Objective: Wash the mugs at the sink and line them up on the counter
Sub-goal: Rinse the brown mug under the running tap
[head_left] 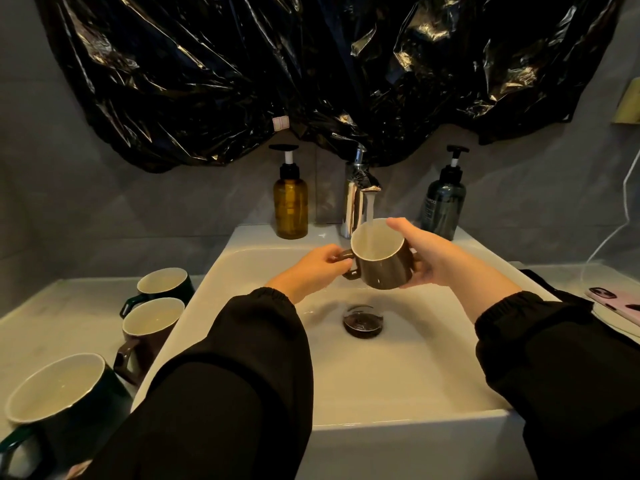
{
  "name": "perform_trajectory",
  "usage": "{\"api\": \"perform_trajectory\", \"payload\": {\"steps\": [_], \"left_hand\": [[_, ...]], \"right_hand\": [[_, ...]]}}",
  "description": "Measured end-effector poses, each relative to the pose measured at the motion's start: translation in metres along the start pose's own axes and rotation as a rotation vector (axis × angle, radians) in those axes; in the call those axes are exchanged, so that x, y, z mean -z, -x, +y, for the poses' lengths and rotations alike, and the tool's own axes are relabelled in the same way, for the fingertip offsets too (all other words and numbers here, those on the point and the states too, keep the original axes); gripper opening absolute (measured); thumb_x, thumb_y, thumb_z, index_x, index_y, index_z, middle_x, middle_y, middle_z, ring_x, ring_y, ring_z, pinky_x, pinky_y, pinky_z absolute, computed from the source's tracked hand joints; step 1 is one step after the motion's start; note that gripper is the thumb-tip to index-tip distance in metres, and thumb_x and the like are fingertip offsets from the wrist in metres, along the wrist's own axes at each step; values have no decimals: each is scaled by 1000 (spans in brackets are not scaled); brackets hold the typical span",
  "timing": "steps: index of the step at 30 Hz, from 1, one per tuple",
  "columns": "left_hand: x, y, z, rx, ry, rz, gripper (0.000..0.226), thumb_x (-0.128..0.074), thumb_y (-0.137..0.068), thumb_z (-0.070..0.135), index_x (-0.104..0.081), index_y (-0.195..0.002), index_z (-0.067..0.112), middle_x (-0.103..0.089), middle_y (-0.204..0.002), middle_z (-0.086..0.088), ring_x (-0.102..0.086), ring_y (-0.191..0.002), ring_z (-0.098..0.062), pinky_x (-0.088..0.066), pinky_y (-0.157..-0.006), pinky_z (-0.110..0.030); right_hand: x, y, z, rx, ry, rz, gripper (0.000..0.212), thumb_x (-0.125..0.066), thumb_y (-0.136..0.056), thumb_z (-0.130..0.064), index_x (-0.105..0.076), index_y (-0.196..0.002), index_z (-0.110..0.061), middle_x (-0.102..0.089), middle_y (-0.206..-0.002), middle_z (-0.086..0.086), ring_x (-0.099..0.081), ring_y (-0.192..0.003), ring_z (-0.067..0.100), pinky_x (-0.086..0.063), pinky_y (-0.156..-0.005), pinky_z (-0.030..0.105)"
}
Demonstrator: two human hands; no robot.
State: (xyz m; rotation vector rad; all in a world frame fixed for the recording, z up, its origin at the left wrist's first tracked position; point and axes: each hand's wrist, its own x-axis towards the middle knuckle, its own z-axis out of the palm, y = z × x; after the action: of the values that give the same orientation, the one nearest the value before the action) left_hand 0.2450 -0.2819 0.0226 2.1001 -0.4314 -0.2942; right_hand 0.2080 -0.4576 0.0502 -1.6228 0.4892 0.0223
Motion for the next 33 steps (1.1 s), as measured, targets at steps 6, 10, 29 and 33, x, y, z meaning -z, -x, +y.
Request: {"api": "perform_trajectory", "payload": {"steps": [6, 10, 29, 33], "left_hand": [[18, 7, -7, -96, -18, 59, 12, -54, -95, 23, -60, -101, 15, -62, -102, -6, -55, -96, -16, -39, -81, -27], [14, 7, -4, -83, -14, 27, 16, -51, -96, 25, -63, -99, 14, -61, -98, -3, -54, -95, -15, -42, -84, -29], [34, 11, 6, 20, 20, -2, 17, -48, -98, 16, -61, -98, 5, -62, -100, -13, -58, -104, -26, -46, -100, -41], [24, 14, -2, -77, -158, -68, 20, -54, -95, 14, -67, -80, 10, -66, -88, -8, -60, -95, -26, -46, -94, -37]], "right_hand": [[-12, -6, 6, 88, 1, -119, 47, -63, -84, -52, -46, -117, -23, -48, -109, 2, -49, -101, 24, -54, -74, 43], [0, -8, 8, -182, -25, -204, 68, -67, -78, -56, -45, -124, -12, -54, -120, 17, -59, -103, 39, -57, -73, 49], [-18, -8, 7, -26, -21, -166, 63, -62, -80, -60, -42, -122, -19, -53, -110, 12, -58, -95, 33, -57, -70, 46], [-7, -10, 8, 100, 96, -160, 48, -64, -83, -52, -49, -117, -22, -51, -109, 4, -54, -102, 28, -55, -75, 44]]}}
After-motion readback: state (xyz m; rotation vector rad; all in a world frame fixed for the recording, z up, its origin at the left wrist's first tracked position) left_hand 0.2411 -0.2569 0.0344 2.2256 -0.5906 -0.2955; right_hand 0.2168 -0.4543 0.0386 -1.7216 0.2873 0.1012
